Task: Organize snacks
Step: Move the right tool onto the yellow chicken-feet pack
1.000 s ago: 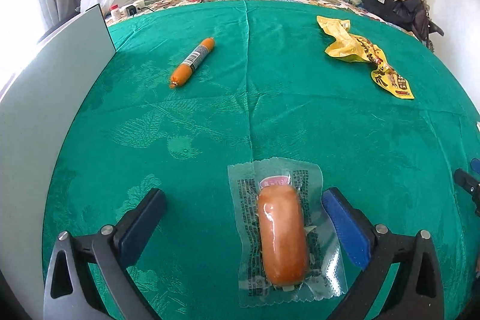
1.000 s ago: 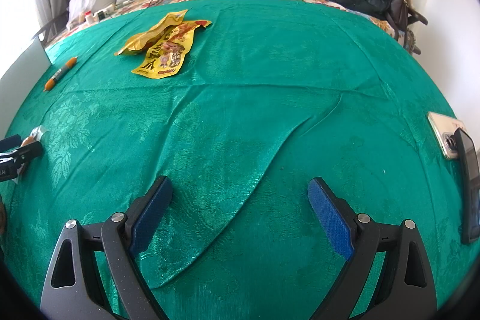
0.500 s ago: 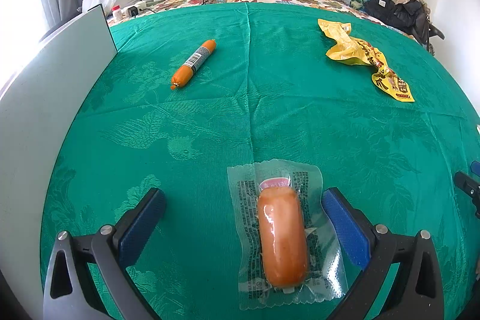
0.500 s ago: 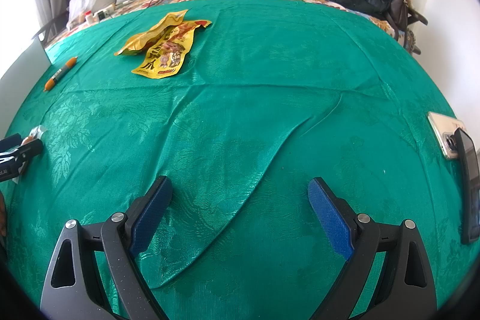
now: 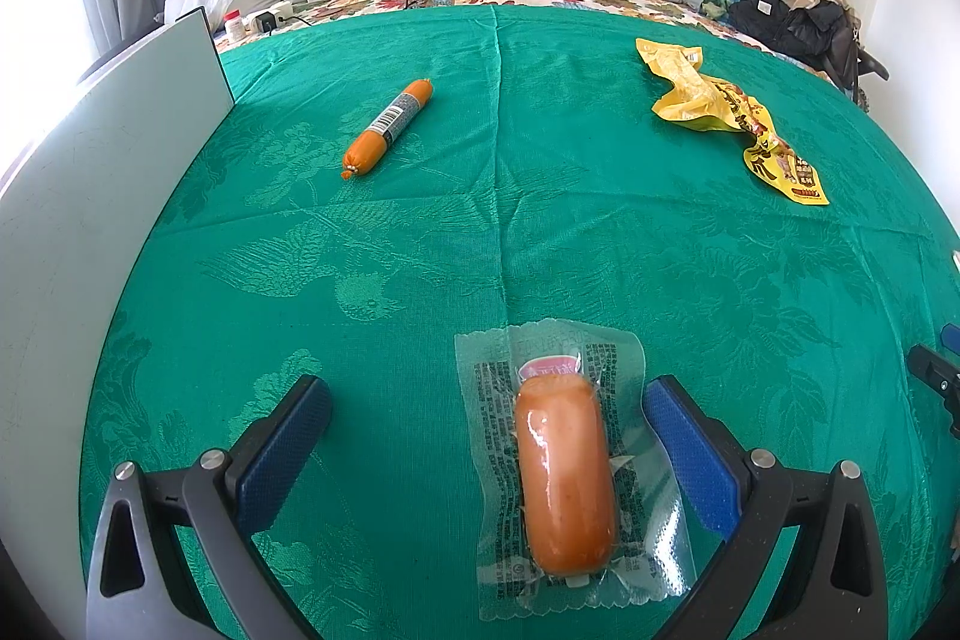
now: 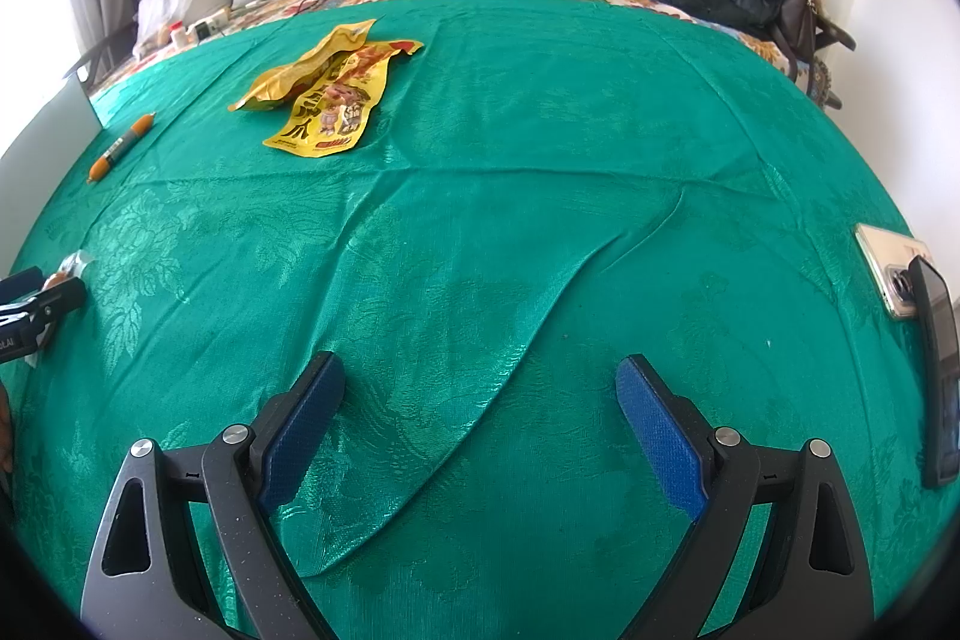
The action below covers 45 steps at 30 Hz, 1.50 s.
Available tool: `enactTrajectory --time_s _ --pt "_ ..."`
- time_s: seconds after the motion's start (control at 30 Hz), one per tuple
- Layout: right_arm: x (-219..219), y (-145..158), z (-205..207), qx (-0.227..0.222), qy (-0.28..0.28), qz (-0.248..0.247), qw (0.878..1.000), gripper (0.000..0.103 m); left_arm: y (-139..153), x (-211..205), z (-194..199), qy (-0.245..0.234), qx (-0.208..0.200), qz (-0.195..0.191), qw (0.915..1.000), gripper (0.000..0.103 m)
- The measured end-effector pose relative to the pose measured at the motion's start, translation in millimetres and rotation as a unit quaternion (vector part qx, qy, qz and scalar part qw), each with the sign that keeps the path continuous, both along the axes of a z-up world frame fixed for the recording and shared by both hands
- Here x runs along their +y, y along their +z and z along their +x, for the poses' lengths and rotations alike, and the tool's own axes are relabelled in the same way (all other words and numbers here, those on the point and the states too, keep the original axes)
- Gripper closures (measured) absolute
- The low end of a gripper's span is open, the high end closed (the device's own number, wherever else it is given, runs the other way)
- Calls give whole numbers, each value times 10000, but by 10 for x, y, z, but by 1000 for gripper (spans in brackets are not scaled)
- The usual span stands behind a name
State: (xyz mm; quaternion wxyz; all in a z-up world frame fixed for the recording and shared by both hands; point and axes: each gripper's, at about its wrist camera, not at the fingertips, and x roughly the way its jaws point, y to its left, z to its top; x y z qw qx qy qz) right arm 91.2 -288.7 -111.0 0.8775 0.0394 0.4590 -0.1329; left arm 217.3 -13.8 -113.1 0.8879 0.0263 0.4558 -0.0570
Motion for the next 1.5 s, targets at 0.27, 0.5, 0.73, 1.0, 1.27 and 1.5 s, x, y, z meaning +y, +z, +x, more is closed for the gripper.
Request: enactTrajectory --time_s 0.27,0.5,0.73,1.0,1.27,1.5 --pt "-120 435 430 -766 -375 929 9920 10 -1 1 0 1 -1 -2 10000 0" --pt "193 175 1491 -219 126 1097 9936 11 -3 0 1 2 -1 -3 10000 0" --pt "483 -93 1806 390 370 83 9985 24 -4 1 0 3 -1 -5 10000 0" --pt "266 158 1413 609 711 605 9938 45 -5 2 1 4 -2 -1 10000 0" --pt "444 291 110 243 889 527 9943 45 -7 4 4 5 -3 -3 10000 0" --pt "727 19 -83 264 879 1 9958 23 -8 2 1 6 -3 -3 10000 0"
